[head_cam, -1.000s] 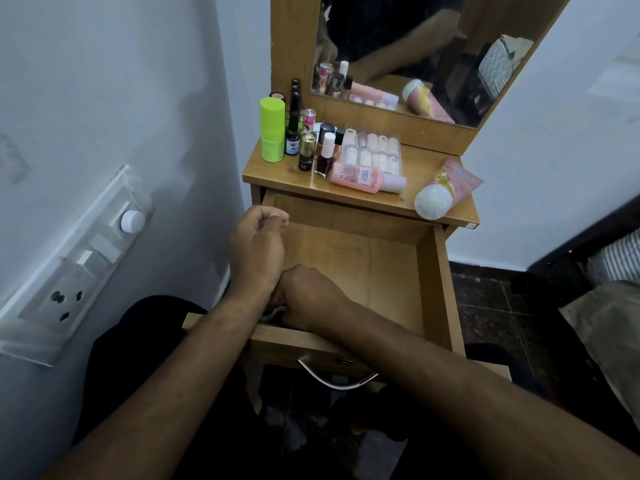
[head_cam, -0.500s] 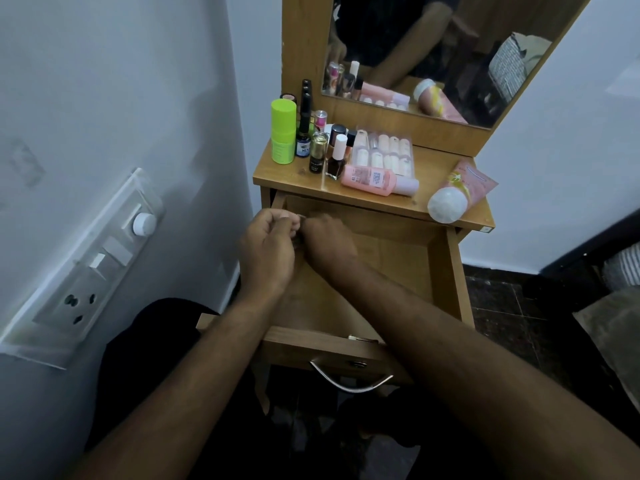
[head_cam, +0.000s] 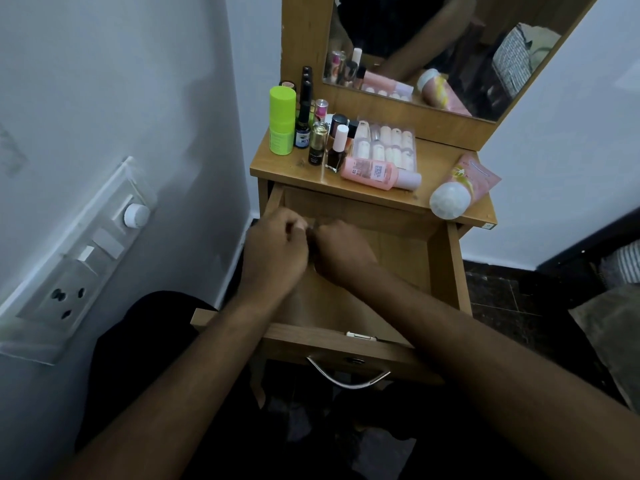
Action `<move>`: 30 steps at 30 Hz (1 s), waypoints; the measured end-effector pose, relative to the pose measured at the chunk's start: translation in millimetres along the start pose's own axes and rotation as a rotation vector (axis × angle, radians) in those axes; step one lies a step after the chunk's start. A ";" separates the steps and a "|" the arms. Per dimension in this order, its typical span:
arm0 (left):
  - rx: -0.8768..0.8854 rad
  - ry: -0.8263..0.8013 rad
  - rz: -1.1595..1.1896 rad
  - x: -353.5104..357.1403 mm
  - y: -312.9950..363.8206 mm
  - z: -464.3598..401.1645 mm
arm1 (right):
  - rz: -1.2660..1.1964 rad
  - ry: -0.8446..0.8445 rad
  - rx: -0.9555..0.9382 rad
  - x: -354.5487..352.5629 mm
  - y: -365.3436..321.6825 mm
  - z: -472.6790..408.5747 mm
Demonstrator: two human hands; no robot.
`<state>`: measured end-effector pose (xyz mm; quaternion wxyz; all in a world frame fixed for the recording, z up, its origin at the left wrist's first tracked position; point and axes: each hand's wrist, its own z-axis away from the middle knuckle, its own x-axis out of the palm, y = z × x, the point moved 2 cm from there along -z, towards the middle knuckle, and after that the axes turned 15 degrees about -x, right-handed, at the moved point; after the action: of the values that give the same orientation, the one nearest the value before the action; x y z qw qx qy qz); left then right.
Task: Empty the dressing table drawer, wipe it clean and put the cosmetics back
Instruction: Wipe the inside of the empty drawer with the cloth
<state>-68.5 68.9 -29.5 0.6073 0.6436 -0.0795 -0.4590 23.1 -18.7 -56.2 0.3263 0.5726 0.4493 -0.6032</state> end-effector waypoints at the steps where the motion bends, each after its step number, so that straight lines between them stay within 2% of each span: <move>1: 0.059 -0.019 -0.143 4.0 -2.4 1.3 | -0.008 -0.034 -0.009 -2.9 -1.8 8.7; 3: 0.118 -0.130 -0.348 11.7 -8.1 5.2 | -0.067 -0.112 -0.020 -10.7 -4.7 27.0; 7: 0.161 -0.357 -0.560 17.1 -10.7 13.6 | -0.190 -0.276 -0.010 -15.4 -8.0 57.6; 12: 0.221 -0.550 -0.677 21.8 -8.0 18.1 | -0.266 -0.279 0.014 -14.6 -7.3 77.9; 15: 0.242 -0.533 -0.697 25.1 -6.7 17.4 | -0.299 -0.255 0.020 -15.6 -4.8 78.4; 18: 0.264 -0.425 -0.687 29.2 -4.6 18.2 | -0.296 -0.214 0.063 -16.8 2.3 75.3; 21: 0.328 -0.360 -0.649 32.3 -1.3 19.2 | -0.200 -0.124 0.098 -15.9 13.9 71.3; 25: 0.401 -0.377 -0.650 38.5 1.8 16.6 | -0.079 -0.030 0.132 -17.1 26.1 60.2; 30: 0.400 -0.461 -0.859 46.3 34.3 -16.4 | 0.003 0.077 0.152 -16.3 36.8 49.1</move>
<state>-15.4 41.4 -25.7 0.1964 0.6039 -0.0260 -0.7720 39.1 -79.7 -49.3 0.2653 0.6192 0.4134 -0.6126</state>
